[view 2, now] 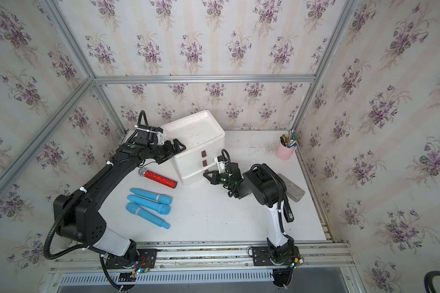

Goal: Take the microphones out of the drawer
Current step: Open the drawer in the storage box.

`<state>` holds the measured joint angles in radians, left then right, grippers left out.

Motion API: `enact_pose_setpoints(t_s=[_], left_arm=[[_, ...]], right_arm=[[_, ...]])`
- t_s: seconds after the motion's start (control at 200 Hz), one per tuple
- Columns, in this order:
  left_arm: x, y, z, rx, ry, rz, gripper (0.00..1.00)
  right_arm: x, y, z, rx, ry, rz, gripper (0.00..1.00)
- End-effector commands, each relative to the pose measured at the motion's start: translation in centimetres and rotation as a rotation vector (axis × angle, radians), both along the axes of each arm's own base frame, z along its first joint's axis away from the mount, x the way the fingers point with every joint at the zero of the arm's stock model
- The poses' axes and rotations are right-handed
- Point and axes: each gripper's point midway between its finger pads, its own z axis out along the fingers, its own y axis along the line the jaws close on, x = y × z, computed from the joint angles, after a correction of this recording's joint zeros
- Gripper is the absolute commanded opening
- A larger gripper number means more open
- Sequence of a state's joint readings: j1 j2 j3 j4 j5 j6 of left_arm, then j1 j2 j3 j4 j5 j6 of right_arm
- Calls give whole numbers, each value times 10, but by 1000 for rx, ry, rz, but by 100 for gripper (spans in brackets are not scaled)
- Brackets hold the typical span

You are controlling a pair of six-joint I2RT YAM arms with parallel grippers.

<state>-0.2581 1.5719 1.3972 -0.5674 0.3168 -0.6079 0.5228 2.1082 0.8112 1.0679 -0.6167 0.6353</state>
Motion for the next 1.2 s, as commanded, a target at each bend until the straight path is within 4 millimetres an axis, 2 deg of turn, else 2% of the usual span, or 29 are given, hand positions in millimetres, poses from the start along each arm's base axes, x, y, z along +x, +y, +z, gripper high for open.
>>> enact_pose_setpoints(t_s=[0.0, 0.18, 0.455, 0.754, 1.194], left_arm=[[-35, 21, -44, 128, 199, 15, 99], [-34, 25, -42, 134, 192, 30, 99], [-32, 26, -43, 135, 193, 40, 99], [-29, 32, -38, 141, 178, 51, 99], [-25, 41, -36, 143, 170, 70, 99]], right_arm=[[-1, -1, 7, 10, -17, -8, 2], [-7, -4, 5, 1, -2, -3, 0], [-28, -14, 9, -19, 16, 21, 0], [-67, -38, 10, -55, 42, 15, 0], [-116, -69, -8, -153, 106, 24, 0]])
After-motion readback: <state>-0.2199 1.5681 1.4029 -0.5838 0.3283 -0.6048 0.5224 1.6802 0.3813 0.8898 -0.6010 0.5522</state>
